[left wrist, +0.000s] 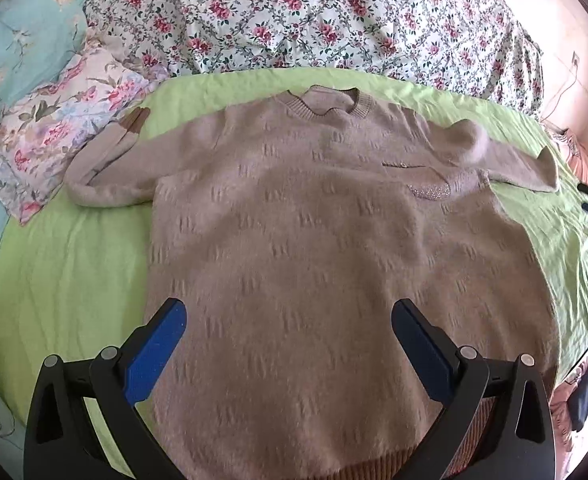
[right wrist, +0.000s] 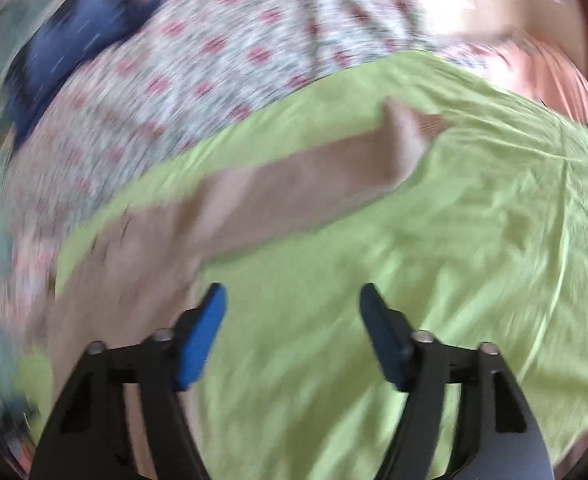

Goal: Fold small clothes
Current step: 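Grasp the brown cuff of a sweater sleeve with the right gripper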

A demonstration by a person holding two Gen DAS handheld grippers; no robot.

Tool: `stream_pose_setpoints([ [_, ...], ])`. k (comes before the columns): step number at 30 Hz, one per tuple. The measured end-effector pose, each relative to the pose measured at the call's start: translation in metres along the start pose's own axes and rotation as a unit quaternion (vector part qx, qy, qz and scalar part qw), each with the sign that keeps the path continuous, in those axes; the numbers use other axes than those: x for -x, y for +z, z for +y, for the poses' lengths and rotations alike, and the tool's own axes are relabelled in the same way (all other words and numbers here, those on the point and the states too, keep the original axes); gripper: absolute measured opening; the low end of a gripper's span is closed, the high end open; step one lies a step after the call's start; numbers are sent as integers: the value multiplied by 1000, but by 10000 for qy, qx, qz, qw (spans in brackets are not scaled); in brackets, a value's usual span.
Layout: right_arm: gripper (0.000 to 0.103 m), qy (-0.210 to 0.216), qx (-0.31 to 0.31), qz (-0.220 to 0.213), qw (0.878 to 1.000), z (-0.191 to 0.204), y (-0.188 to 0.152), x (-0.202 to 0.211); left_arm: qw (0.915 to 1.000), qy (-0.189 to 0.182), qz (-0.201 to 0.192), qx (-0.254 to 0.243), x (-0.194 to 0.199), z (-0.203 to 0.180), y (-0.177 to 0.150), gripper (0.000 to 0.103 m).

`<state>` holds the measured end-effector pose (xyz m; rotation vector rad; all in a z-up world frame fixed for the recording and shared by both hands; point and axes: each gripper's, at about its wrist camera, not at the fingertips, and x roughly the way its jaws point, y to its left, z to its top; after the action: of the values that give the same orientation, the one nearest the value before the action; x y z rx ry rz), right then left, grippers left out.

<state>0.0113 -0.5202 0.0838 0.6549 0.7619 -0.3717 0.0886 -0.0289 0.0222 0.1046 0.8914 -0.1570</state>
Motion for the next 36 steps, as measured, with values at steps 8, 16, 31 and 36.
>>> stream_pose_setpoints([
  [8, 35, -364, -1408, -484, 9882, -90, 107, -79, 9994, 75, 335, -55, -30, -16, 11, 103],
  [16, 7, -245, -1413, -301, 9892, -87, 136, -119, 9987, -27, 505, -11, -54, -27, 25, 103],
  [31, 6, 2049, 492, 672, 9752, 198, -8, -88, 9989, -131, 220, 400, -51, 15, 29, 103],
  [36, 6, 2617, 662, 1508, 9510, 296, -91, -136, 9980, -264, 73, 566, -52, 35, 33, 103],
])
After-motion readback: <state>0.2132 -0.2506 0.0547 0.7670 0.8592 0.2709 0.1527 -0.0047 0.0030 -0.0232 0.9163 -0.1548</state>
